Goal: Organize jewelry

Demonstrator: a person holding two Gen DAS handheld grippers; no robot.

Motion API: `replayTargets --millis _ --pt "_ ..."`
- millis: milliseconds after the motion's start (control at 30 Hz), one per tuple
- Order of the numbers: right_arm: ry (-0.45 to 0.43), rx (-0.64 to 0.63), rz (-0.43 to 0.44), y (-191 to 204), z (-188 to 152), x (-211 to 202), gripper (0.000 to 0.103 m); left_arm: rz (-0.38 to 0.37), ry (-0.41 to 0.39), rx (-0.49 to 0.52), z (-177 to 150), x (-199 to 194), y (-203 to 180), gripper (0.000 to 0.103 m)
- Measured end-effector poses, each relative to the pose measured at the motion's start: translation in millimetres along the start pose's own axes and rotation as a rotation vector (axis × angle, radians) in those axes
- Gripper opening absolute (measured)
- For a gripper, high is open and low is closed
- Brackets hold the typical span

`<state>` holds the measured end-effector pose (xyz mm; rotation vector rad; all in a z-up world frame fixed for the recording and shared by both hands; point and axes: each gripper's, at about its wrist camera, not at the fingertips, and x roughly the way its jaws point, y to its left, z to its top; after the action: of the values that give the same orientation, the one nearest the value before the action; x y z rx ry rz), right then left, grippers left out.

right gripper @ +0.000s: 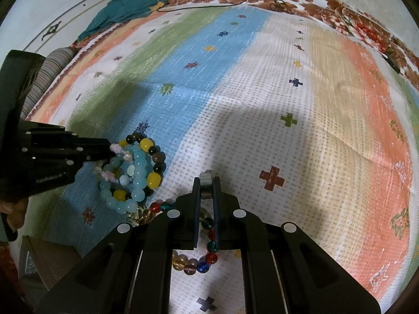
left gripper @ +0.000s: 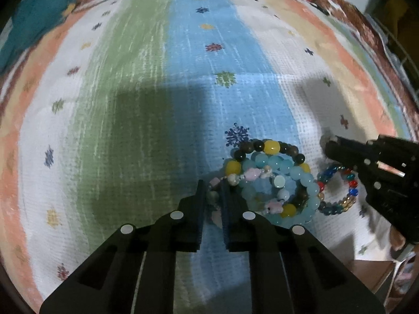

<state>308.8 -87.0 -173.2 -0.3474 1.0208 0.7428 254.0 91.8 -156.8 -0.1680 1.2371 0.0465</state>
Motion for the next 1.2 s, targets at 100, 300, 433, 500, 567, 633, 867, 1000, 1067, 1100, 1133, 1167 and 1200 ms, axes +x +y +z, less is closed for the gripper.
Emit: replayTargets --millis 100,300,433,500,567,633,867,1000,1067,1100,1133,1167,1200 --pt "0.0 0.0 0.0 -0.5 -0.3 0.2 0.01 0.001 0.005 -0.013 2.3 -2.4 0.7 0.01" --pt "-0.013 0.012 -0.014 -2.2 -1.2 -6.6 0.01 0.036 -0.016 0.008 3.3 -19.0 -8.5 0.01" --pt "-0.027 0.022 -0.03 1.1 -1.3 -18.6 0.01 0.036 -0.042 0.019 4.1 -34.8 -13.0 0.01" --pt "-0.033 0.024 -0.042 3.3 -1.7 -24.7 0.01 0.043 -0.053 0.029 3.2 -41.4 -15.1 0.01" --pt "-0.037 0.034 -0.059 3.7 -3.4 -30.5 0.01 0.05 -0.065 0.04 0.7 -47.9 -18.5 0.01" --pt "-0.039 0.05 -0.072 2.6 -5.0 -34.4 0.01 0.054 -0.076 0.049 -2.1 -54.0 -19.5 0.01" --pt "-0.049 0.085 -0.122 2.6 -12.8 -50.2 0.01 0.058 -0.115 0.07 -5.1 -68.7 -31.1 0.01" --pt "-0.057 0.096 -0.144 4.9 -17.5 -56.8 0.01 0.06 -0.131 0.074 -8.0 -75.5 -35.1 0.01" --pt "-0.055 0.097 -0.156 5.4 -20.2 -58.5 0.01 0.063 -0.137 0.077 -9.2 -78.2 -36.1 0.01" --pt "-0.053 0.103 -0.159 5.0 -21.8 -59.7 0.01 0.066 -0.14 0.077 -9.8 -79.7 -36.3 0.01" --pt "-0.055 0.107 -0.166 4.7 -23.4 -61.7 0.01 0.068 -0.144 0.077 -10.9 -82.3 -36.7 0.01" --pt "-0.057 0.111 -0.172 4.5 -24.4 -63.3 0.01 0.067 -0.148 0.075 -11.9 -84.6 -36.9 0.01" --pt "-0.063 0.12 -0.178 4.3 -26.8 -66.3 0.01 0.066 -0.152 0.074 -12.8 -86.8 -37.1 0.01"
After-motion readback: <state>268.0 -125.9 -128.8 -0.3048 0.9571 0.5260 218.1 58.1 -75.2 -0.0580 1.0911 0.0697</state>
